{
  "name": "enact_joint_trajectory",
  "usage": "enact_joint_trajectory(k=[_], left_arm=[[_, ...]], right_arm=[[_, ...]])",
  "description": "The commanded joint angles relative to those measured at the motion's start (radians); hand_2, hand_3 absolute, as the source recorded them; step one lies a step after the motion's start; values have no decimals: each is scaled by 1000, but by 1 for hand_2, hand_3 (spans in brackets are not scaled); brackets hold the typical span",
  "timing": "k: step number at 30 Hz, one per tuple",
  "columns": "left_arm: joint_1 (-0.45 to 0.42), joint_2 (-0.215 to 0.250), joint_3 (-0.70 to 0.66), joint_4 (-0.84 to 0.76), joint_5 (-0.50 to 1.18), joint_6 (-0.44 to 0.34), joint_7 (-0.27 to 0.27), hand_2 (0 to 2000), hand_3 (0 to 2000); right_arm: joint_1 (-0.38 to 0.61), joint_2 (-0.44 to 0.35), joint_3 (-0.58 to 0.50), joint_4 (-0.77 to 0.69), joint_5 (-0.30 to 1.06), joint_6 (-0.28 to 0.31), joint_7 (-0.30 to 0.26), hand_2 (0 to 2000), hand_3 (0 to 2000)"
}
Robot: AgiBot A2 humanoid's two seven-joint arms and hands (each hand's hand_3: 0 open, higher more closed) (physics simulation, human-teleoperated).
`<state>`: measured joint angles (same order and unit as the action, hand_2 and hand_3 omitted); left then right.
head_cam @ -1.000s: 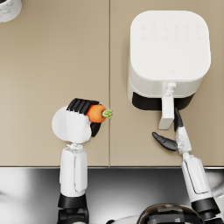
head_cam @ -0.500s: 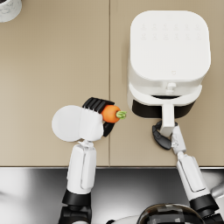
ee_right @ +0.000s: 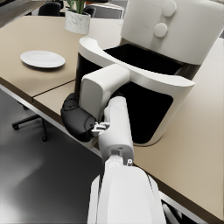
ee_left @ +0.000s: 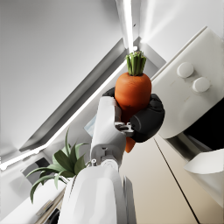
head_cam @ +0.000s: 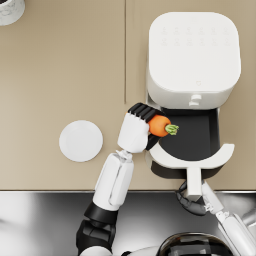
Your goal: Pick up the carrot and place it into the air fryer
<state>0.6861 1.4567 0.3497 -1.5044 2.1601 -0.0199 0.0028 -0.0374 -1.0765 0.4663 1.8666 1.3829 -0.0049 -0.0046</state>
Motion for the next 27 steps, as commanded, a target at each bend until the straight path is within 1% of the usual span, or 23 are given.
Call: enact_joint_trajectory(k=[1,4,5,6,8,9,10,11,12,13,14,15,17,19,20,21,22,24,25,27], left_arm=[[70,47,105,47,0,0,0,2000,2000],[124,110,168,145,0,-1,0,2000,2000],[317,-77,522,181,0,-2,0,2000,2000],[192,85,292,206,-1,1,0,2000,2000],[207,103,338,248,1,3,0,2000,2000],[297,32,513,280,1,2,-1,2000,2000],[238,104,414,311,0,4,-1,2000,2000],[288,73,511,338,1,4,-1,2000,2000],[257,112,457,357,1,3,-1,2000,2000],[283,88,511,365,1,3,-1,2000,2000],[257,107,467,372,1,4,-1,639,1673],[251,104,463,376,1,9,-1,0,1347],[221,84,445,348,1,-4,-1,0,693],[156,38,386,245,0,-32,-3,0,40],[122,17,347,196,-2,-52,-4,0,0],[89,3,290,148,-3,-62,-6,0,0],[52,-15,231,95,-3,-58,-6,0,0],[-20,-59,143,-6,-1,-25,-5,0,0],[-61,-83,95,-61,-1,-12,-4,0,0],[-133,-120,8,-130,0,3,-3,0,0]], right_arm=[[-13,28,10,22,0,-2,1,2000,2000],[-32,72,25,56,0,-5,0,2000,2000],[-34,79,28,61,-1,-8,-1,2000,2000],[-36,84,31,65,-1,-10,-1,2000,2000],[-37,89,34,68,-1,-12,-2,2000,2000],[-38,91,35,69,-1,-13,-2,2000,2000],[-38,92,35,70,-1,-13,-2,2000,2000],[-38,93,36,70,-1,-14,-2,2000,2000],[-38,94,36,71,-1,-13,-3,2000,2000],[-38,94,36,71,-1,-12,-3,2000,2000],[-38,94,36,71,-1,-12,-4,2000,2000],[-38,94,35,71,-1,-9,-4,2000,2000],[-38,95,34,71,-1,-5,-3,2000,2000],[-38,95,34,70,-1,-3,-3,2000,2000],[-38,95,34,70,-1,-3,-3,2000,2000],[-37,95,34,70,-1,-3,-3,2000,2000],[-38,95,34,70,-1,-3,-3,2000,2000],[-38,95,34,70,-1,-3,-3,2000,2000],[-21,61,45,208,-1,-3,-3,2000,2000],[5,6,4,140,-1,20,-7,2000,2000]])
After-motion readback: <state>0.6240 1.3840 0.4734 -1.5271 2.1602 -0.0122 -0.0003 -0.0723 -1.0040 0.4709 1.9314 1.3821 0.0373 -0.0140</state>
